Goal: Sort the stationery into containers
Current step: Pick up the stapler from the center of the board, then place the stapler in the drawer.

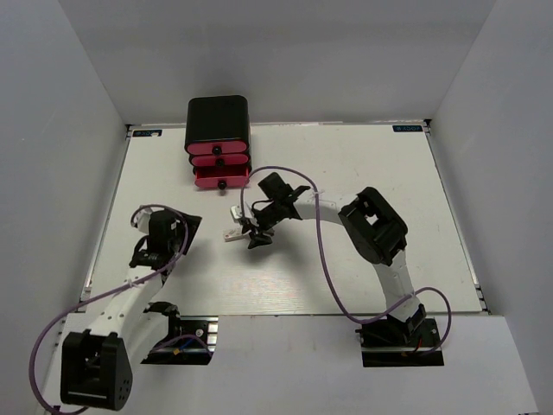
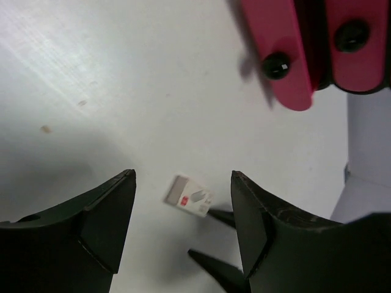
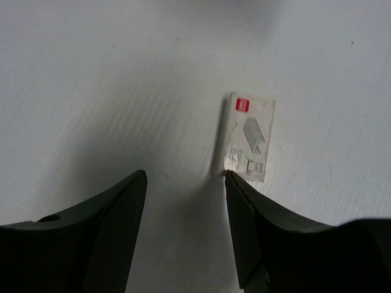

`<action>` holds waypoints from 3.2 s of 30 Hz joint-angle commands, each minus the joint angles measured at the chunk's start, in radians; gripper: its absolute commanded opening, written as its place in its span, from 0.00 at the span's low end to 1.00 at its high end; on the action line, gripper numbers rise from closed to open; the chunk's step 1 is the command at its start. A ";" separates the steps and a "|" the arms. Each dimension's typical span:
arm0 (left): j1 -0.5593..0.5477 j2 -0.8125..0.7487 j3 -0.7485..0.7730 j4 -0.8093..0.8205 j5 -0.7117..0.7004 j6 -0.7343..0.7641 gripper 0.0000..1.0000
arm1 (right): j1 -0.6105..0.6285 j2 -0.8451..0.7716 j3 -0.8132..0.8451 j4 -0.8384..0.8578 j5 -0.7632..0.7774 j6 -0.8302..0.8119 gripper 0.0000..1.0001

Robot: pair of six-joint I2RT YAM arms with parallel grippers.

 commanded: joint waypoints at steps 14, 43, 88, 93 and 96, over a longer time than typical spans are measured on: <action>0.007 -0.178 -0.059 -0.285 -0.053 -0.002 0.73 | 0.036 0.023 0.088 0.088 0.125 0.152 0.58; -0.002 -0.198 -0.047 -0.285 -0.044 -0.002 0.73 | 0.056 0.057 0.183 0.104 0.200 0.196 0.12; -0.002 0.059 -0.087 0.064 0.124 0.006 0.59 | -0.034 0.124 0.215 0.730 0.632 0.092 0.51; -0.002 0.242 -0.073 0.258 0.187 -0.045 0.06 | -0.040 0.031 0.110 0.783 0.606 0.135 0.21; 0.007 0.410 -0.009 0.341 0.213 -0.073 0.01 | -0.047 -0.034 0.045 0.803 0.590 0.192 0.05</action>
